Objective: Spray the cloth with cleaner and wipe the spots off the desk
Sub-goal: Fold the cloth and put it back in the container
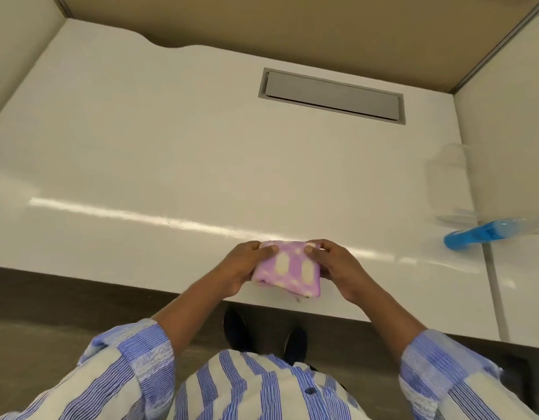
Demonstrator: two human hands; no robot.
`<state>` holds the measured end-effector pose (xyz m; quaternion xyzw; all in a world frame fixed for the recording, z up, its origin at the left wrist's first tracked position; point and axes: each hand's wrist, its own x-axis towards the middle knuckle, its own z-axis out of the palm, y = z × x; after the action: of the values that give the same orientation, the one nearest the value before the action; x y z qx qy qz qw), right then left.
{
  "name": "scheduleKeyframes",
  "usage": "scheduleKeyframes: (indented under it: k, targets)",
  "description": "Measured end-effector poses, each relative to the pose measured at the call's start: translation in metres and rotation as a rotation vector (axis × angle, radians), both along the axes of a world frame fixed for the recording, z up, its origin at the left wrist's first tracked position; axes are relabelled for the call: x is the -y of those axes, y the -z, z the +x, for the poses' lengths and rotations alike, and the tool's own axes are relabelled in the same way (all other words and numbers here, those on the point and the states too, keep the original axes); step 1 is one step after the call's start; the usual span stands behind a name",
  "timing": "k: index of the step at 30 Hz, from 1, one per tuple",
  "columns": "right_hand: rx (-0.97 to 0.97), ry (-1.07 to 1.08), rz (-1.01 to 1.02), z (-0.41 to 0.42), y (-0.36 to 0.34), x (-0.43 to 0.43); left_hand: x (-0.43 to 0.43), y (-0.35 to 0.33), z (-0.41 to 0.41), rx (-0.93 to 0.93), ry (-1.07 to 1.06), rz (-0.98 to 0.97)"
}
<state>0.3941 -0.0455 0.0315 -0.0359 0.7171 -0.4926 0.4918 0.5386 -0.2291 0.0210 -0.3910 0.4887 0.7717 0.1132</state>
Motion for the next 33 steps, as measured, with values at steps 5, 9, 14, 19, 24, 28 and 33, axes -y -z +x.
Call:
scheduleKeyframes:
  k: [5, 9, 14, 19, 24, 28, 33]
  targets:
    - [0.248, 0.151, -0.15, 0.017, -0.002, 0.022, 0.005, -0.005, -0.009, 0.017, -0.272, 0.05]
    - [0.205, 0.034, -0.069, 0.019, -0.007, 0.029, 0.005, -0.003, -0.018, -0.014, -0.247, -0.026]
    - [0.089, 0.165, -0.036, -0.011, -0.013, 0.018, -0.003, -0.006, -0.041, -0.09, -0.089, -0.104]
    - [0.019, 0.229, -0.054, -0.053, -0.019, -0.005, -0.02, -0.008, -0.085, -0.088, -0.104, -0.114]
    - [-0.032, 0.329, -0.083, -0.114, -0.02, -0.038, -0.049, -0.013, -0.156, -0.064, -0.109, 0.033]
    - [-0.079, 0.449, -0.048, -0.169, -0.009, -0.071, -0.074, -0.019, -0.222, -0.053, -0.056, -0.133]
    - [-0.136, 0.554, 0.061, -0.211, 0.018, -0.11, -0.101, -0.028, -0.305, -0.061, 0.104, -0.454]
